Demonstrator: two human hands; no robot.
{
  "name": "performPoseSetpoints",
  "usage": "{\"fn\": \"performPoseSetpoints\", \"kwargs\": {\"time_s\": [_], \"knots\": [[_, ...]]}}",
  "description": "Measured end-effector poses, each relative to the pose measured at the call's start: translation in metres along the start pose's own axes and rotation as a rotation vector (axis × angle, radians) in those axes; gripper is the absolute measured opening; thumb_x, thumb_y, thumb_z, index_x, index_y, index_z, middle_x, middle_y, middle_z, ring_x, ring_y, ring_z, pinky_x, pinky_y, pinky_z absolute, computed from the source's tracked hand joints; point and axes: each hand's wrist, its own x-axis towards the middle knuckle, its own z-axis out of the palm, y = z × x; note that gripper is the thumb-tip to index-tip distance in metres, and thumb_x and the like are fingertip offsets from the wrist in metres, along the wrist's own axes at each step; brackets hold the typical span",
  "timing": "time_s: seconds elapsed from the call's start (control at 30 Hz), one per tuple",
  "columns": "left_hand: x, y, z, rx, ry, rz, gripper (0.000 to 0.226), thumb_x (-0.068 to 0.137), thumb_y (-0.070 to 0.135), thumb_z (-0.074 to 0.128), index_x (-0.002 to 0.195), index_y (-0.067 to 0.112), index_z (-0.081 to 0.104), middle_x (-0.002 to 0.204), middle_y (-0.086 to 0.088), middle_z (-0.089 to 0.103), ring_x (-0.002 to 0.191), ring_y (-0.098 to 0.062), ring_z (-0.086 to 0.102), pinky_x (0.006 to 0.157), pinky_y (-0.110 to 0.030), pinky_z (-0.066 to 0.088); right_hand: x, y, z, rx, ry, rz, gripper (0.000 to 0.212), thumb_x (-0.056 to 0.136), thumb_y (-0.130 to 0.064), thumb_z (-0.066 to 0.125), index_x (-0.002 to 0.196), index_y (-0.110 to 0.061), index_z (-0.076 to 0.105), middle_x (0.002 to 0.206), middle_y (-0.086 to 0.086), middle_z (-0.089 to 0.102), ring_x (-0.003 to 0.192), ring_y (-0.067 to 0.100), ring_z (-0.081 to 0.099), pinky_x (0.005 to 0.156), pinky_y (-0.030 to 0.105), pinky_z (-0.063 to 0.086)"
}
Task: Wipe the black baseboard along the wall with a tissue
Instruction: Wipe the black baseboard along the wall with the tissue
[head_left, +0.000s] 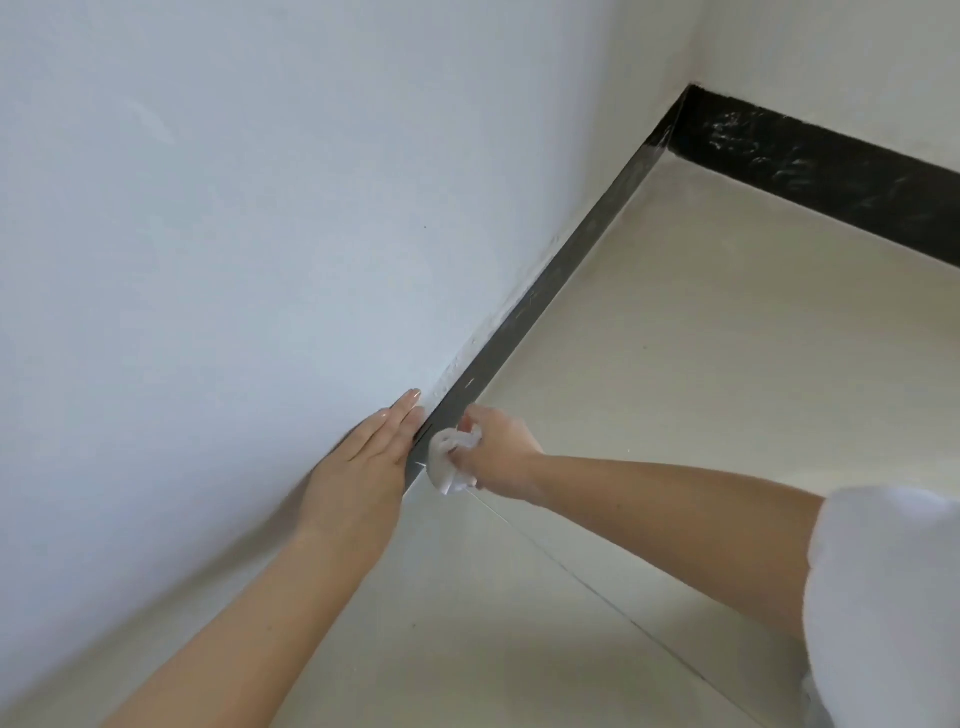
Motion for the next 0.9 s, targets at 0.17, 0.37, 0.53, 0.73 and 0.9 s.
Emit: {"fn": "performPoseSetpoints", "kwargs": {"time_s": [0.17, 0.37, 0.53, 0.73, 0.9], "knots": [[0.003, -0.001, 0.005, -0.11, 0.058, -0.088, 0.068, 0.075, 0.014, 0.016, 0.133, 0.011, 0.05, 0.147, 0.001, 0.037, 0.143, -0.016, 0.015, 0.114, -0.033, -0.005, 0.009, 0.001, 0.012, 0.219, 0.134, -0.154, 0.004, 0.077, -0.014, 0.056, 0.08, -0.015, 0.055, 0.066, 0.003, 0.056, 0.062, 0.022, 0.054, 0.057, 0.035, 0.05], [0.008, 0.006, 0.013, -0.244, 0.143, -0.152, 0.053, 0.08, 0.012, 0.025, 0.105, -0.004, 0.068, 0.141, -0.007, 0.047, 0.139, -0.021, 0.029, 0.115, -0.034, 0.005, 0.048, 0.016, -0.052, 0.292, 0.43, -0.144, 0.019, 0.077, -0.011, 0.065, 0.077, -0.027, 0.054, 0.07, 0.005, 0.062, 0.073, 0.027, 0.069, 0.063, 0.036, 0.059], [0.014, 0.02, 0.012, -0.323, 0.166, -0.273, 0.025, 0.072, 0.008, 0.055, 0.088, -0.001, 0.074, 0.131, -0.008, 0.058, 0.135, -0.021, 0.037, 0.114, -0.033, 0.006, 0.058, 0.023, -0.082, 0.526, 0.581, -0.093, 0.01, 0.08, -0.012, 0.062, 0.084, -0.015, 0.053, 0.075, 0.004, 0.06, 0.067, 0.017, 0.061, 0.066, 0.037, 0.061], [0.015, 0.046, 0.01, -0.245, 0.22, -0.426, 0.046, 0.08, 0.016, 0.031, 0.09, 0.008, 0.075, 0.14, -0.004, 0.048, 0.139, -0.02, 0.03, 0.114, -0.039, 0.015, 0.019, 0.037, -0.038, 0.203, 0.19, -0.151, 0.011, 0.081, -0.014, 0.061, 0.078, -0.016, 0.051, 0.075, 0.018, 0.068, 0.052, 0.022, 0.06, 0.052, 0.033, 0.052], [0.011, 0.047, 0.012, -0.213, 0.213, -0.438, 0.058, 0.078, 0.015, 0.022, 0.114, 0.001, 0.065, 0.145, -0.006, 0.043, 0.141, -0.021, 0.026, 0.114, -0.04, 0.017, 0.017, 0.026, 0.001, 0.186, -0.003, -0.113, 0.011, 0.08, -0.021, 0.067, 0.082, -0.016, 0.057, 0.071, 0.011, 0.066, 0.057, 0.019, 0.062, 0.071, 0.044, 0.058]]}}
